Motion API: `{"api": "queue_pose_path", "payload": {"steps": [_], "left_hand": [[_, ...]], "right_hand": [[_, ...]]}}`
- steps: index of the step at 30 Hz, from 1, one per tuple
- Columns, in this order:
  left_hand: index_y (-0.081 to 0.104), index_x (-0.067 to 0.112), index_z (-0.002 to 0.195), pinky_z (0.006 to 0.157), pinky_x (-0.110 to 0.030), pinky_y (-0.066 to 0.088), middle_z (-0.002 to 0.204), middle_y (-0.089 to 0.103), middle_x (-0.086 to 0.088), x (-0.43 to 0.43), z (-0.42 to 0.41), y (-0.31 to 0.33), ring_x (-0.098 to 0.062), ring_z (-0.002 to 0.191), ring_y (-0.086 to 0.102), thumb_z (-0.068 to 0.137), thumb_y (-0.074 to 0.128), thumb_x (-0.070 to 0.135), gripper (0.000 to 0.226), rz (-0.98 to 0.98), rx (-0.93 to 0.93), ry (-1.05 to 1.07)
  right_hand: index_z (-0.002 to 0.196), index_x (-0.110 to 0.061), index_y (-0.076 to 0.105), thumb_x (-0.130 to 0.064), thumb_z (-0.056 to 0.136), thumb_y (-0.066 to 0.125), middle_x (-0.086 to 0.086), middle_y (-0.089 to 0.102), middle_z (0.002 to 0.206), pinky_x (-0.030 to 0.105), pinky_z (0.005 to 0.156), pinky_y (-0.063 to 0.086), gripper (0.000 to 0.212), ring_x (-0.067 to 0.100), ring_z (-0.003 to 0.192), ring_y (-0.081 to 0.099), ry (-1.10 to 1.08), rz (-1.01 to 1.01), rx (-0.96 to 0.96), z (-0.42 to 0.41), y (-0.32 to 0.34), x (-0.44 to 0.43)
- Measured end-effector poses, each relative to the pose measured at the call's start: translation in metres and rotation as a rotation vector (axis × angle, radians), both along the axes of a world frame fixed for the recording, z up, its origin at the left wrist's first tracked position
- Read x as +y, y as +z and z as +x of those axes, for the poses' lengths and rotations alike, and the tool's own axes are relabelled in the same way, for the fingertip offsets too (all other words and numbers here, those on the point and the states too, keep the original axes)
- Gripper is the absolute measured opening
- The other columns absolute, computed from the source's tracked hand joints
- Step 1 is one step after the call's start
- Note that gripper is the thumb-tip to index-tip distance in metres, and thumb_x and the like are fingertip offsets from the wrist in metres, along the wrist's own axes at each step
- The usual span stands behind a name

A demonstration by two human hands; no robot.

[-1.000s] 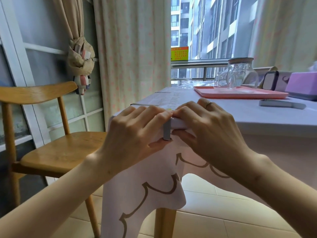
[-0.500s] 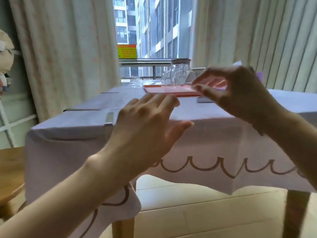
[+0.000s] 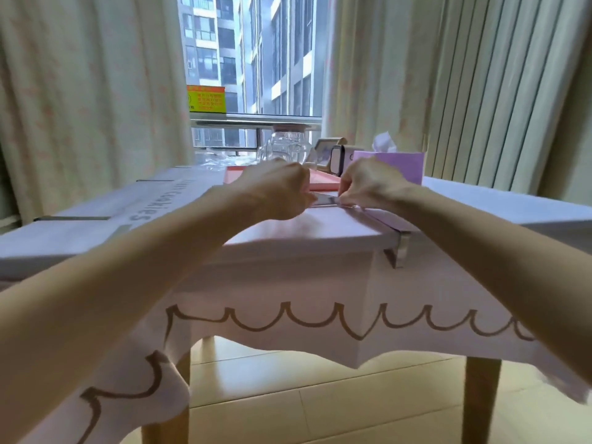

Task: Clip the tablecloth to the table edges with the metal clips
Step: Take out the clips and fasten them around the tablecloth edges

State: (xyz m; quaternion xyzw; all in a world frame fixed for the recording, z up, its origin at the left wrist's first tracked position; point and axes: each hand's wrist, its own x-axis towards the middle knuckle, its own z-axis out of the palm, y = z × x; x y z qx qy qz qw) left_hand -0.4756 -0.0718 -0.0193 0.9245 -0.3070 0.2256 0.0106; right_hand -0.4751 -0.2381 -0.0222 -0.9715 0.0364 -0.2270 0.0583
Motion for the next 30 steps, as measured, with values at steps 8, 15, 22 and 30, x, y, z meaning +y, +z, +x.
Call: {"api": "queue_pose_path", "payload": {"steps": [8, 15, 22, 30], "left_hand": [[0.044, 0.006, 0.129, 0.092, -0.027, 0.042, 0.127, 0.056, -0.009, -0.055, 0.01, 0.015, -0.025, 0.114, 0.054, 0.077, 0.075, 0.02, 0.062, -0.335, 0.276, -0.205], [0.069, 0.006, 0.094, 0.081, -0.036, 0.055, 0.09, 0.073, -0.01, -0.142, -0.006, 0.033, -0.019, 0.084, 0.07, 0.075, 0.075, 0.01, 0.02, -0.542, 0.154, -0.572], [0.071, 0.009, 0.089, 0.071, -0.023, 0.056, 0.084, 0.07, -0.004, -0.24, -0.026, 0.039, -0.013, 0.074, 0.065, 0.081, 0.069, 0.006, 0.009, -0.481, 0.101, -0.652], [0.067, 0.017, 0.092, 0.076, -0.037, 0.054, 0.093, 0.07, -0.003, -0.32, -0.045, 0.025, -0.021, 0.086, 0.065, 0.088, 0.062, 0.033, 0.018, -0.34, -0.241, -0.604]], "right_hand": [[0.082, -0.011, 0.074, -0.007, 0.075, 0.076, 0.0, 0.064, 0.071, 0.006, 0.053, 0.042, 0.009, 0.006, 0.061, 0.054, 0.348, 0.346, -0.14, -0.024, 0.022, -0.065], [0.083, 0.001, 0.069, 0.004, 0.076, 0.071, 0.008, 0.068, 0.064, 0.022, 0.061, 0.057, 0.008, 0.015, 0.057, 0.067, 0.389, 0.765, -0.131, -0.051, 0.025, -0.151], [0.102, 0.009, 0.067, 0.003, 0.078, 0.07, 0.019, 0.071, 0.093, 0.028, 0.078, 0.058, 0.025, 0.027, 0.084, 0.071, 0.363, 0.977, -0.114, -0.092, 0.003, -0.217], [0.088, -0.012, 0.065, 0.006, 0.072, 0.045, 0.01, 0.07, 0.085, 0.026, 0.061, 0.053, 0.031, 0.019, 0.072, 0.066, 0.196, 0.818, -0.421, -0.142, -0.008, -0.286]]}}
